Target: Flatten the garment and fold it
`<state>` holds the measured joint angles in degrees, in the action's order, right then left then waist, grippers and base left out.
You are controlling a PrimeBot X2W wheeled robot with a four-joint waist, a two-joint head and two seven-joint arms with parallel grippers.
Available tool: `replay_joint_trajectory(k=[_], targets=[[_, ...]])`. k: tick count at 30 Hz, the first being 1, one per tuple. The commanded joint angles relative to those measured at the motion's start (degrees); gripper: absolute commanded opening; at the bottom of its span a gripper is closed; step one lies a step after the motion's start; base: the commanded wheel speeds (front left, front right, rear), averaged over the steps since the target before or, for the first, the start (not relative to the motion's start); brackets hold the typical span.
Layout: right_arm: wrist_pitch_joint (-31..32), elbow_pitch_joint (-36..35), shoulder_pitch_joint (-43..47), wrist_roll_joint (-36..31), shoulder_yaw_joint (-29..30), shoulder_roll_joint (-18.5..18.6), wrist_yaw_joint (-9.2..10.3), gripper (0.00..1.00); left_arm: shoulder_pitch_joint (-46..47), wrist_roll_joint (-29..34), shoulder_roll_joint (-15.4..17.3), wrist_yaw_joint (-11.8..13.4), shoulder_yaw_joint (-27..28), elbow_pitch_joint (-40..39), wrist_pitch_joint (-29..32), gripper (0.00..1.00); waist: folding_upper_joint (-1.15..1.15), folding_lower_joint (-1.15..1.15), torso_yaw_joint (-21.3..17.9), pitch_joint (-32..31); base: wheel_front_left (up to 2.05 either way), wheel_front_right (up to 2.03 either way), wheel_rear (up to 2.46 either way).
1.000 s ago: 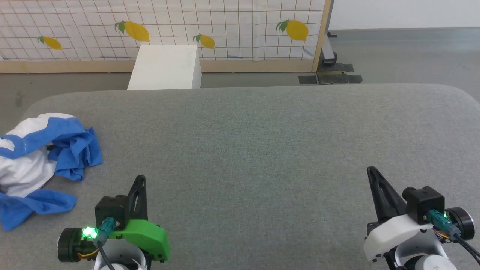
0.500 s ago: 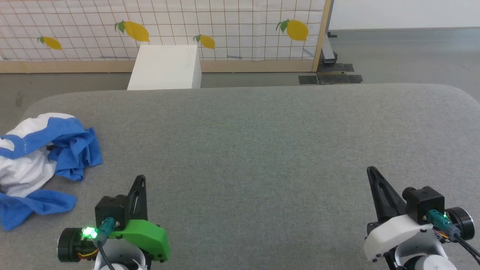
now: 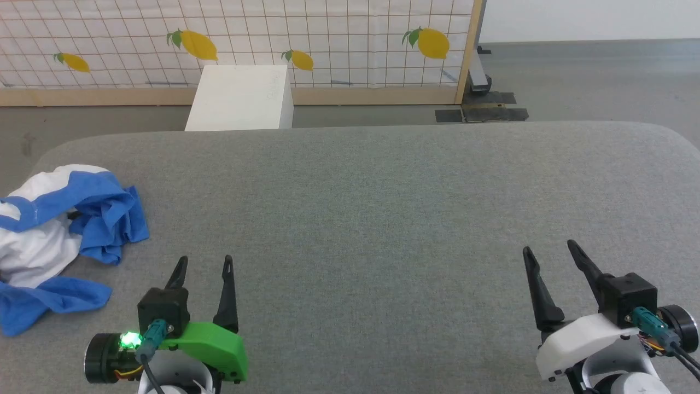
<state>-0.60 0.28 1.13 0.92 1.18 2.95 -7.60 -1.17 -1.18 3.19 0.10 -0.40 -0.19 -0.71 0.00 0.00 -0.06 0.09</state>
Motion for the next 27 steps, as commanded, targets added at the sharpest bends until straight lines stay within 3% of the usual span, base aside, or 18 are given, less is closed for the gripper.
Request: replay_joint_trajectory(k=[1, 14, 27], targets=[[-0.67, 0.39, 0.27, 0.58, 0.55, -0.01, 0.01, 1.00, -0.52, -0.44, -0.03, 0.22, 0.14, 0.14, -0.63, 1.00, 0.00, 0.00, 0.00, 0.02, 0.00, 0.00, 0.00], [-2.43, 1.18, 0.17, 1.23, 2.94, -0.01, 0.02, 1.00, -0.90, -1.71, -0.06, 0.40, 0.56, -0.08, -2.38, 1.00, 0.00, 0.00, 0.94, 0.43, 0.00, 0.00, 0.00], [-3.97, 1.68, -0.01, 1.10, 4.57, -0.02, 0.03, 1.00, -1.49, -3.14, -0.10, 0.85, 0.83, -0.27, -3.91, 1.00, 0.00, 0.00, 4.76, 0.65, 0.00, 0.00, 0.00]])
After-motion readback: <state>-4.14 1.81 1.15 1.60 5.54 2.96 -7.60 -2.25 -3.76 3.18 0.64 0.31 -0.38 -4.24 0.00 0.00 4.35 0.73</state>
